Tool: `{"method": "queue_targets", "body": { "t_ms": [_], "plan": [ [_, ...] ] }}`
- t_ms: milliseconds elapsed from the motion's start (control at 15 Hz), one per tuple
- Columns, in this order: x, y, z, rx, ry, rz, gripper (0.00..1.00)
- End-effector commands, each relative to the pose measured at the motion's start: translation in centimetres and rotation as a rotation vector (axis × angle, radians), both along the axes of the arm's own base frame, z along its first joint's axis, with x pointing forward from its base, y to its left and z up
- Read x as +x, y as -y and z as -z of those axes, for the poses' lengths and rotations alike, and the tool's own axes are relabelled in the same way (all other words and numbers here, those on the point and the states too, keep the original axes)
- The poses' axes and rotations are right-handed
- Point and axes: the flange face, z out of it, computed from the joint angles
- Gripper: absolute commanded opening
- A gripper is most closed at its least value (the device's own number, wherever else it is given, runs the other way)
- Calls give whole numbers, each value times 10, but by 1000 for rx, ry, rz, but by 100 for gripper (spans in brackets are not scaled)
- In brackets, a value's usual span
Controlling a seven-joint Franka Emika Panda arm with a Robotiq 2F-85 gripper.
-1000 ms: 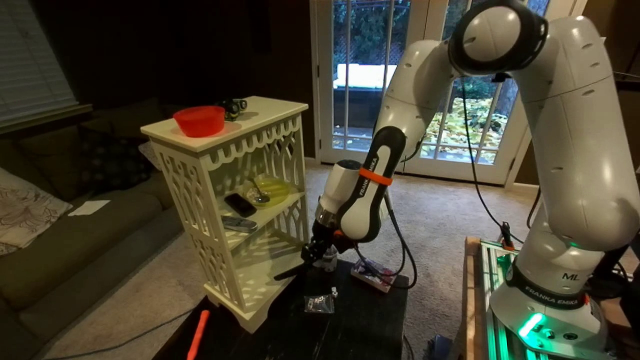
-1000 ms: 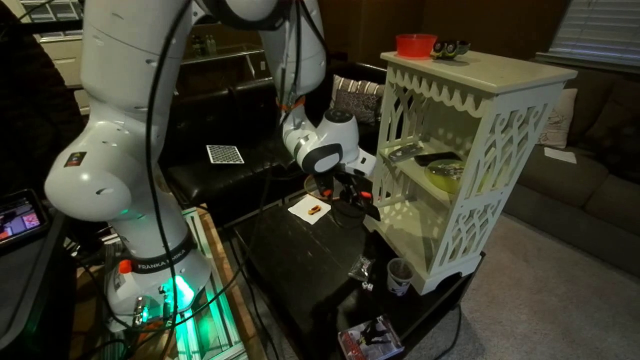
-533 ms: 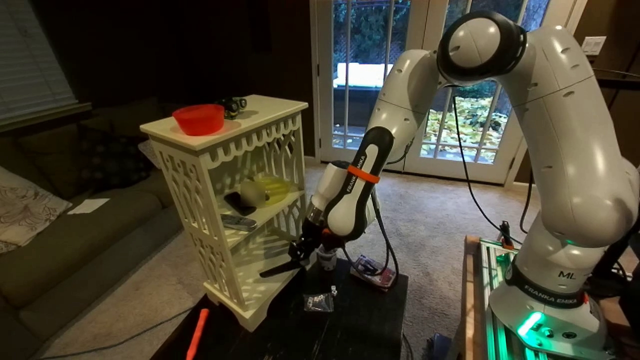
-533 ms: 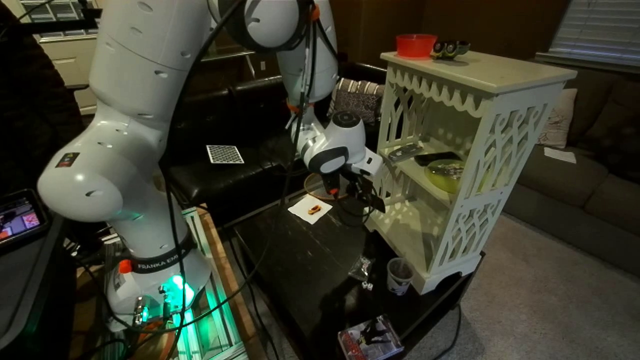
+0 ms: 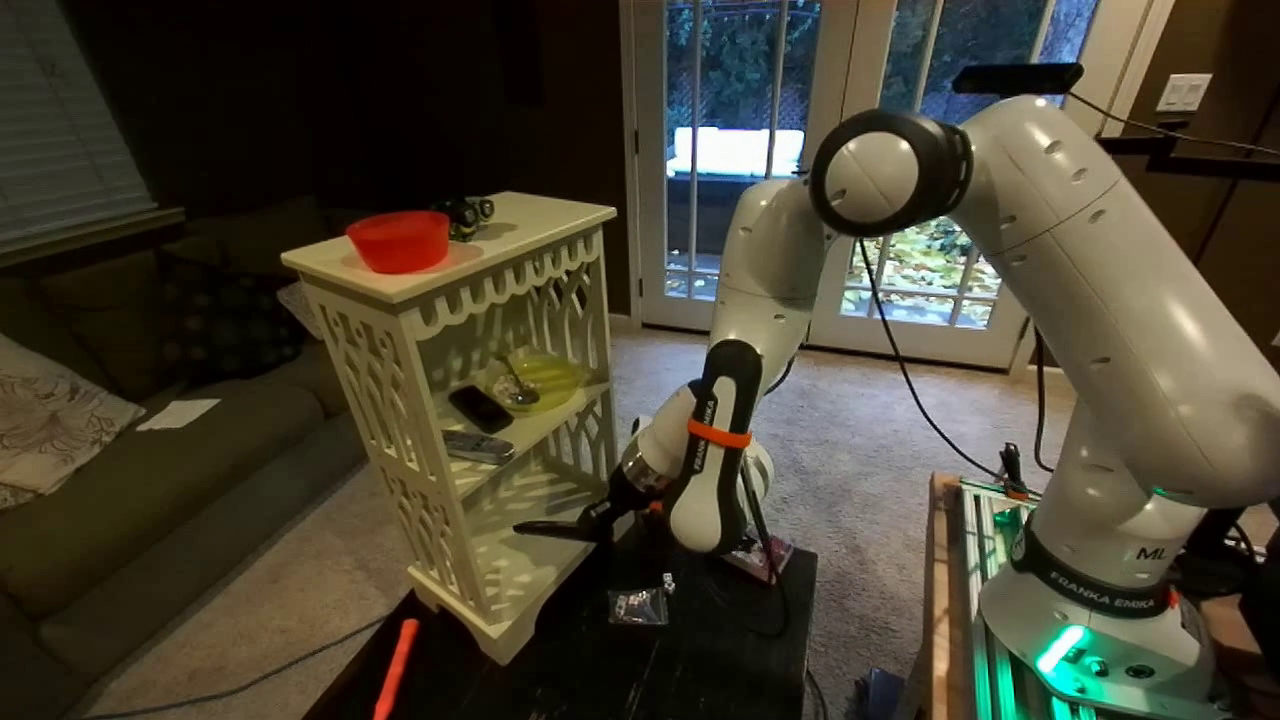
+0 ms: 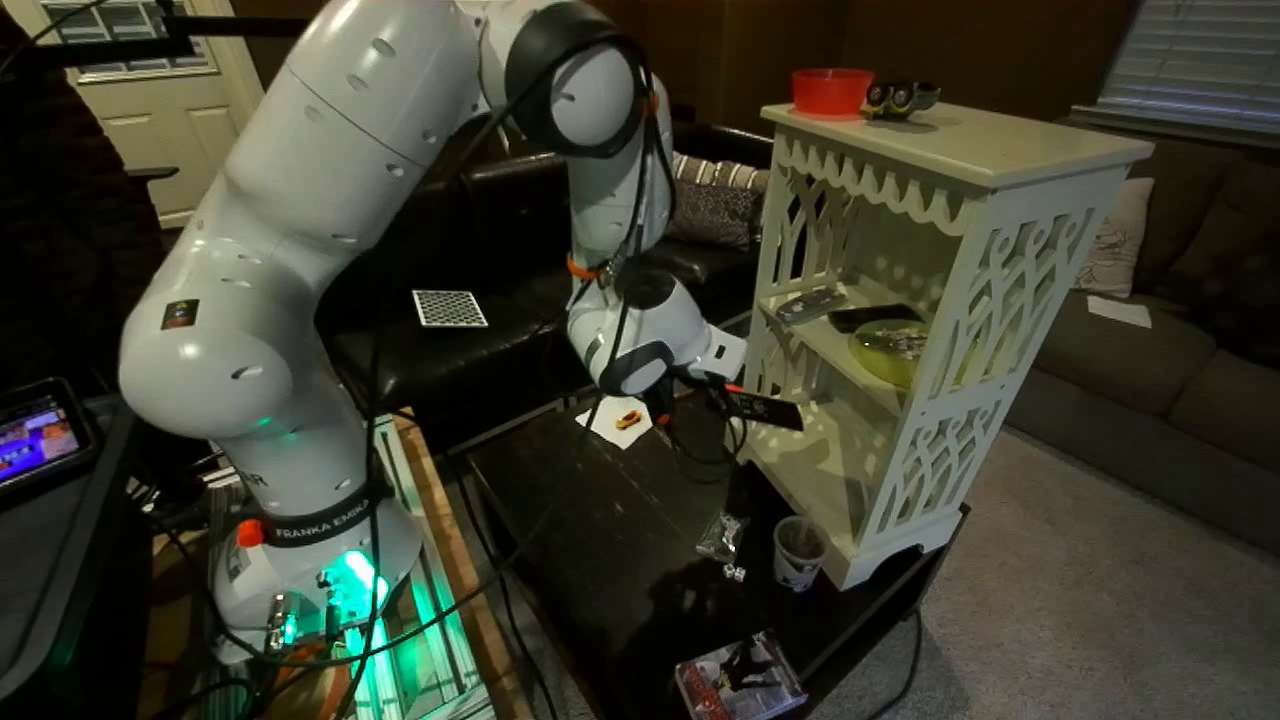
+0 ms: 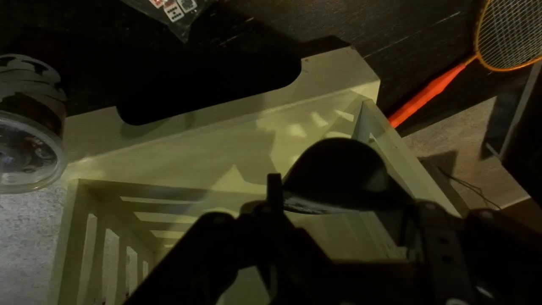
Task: Move one black remote control to the bottom shelf.
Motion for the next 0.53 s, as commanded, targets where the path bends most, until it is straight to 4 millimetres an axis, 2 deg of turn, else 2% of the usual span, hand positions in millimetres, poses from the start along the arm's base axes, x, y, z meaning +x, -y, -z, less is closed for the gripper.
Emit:
{"method": "queue_targets", "body": {
  "t_ms": [0,267,467],
  "plan": [
    [17,-17,34,-35,100,23,31],
    [30,-15,56,-69,155,79,31],
    [31,-17,68,-29,55,81,31]
  ]
}}
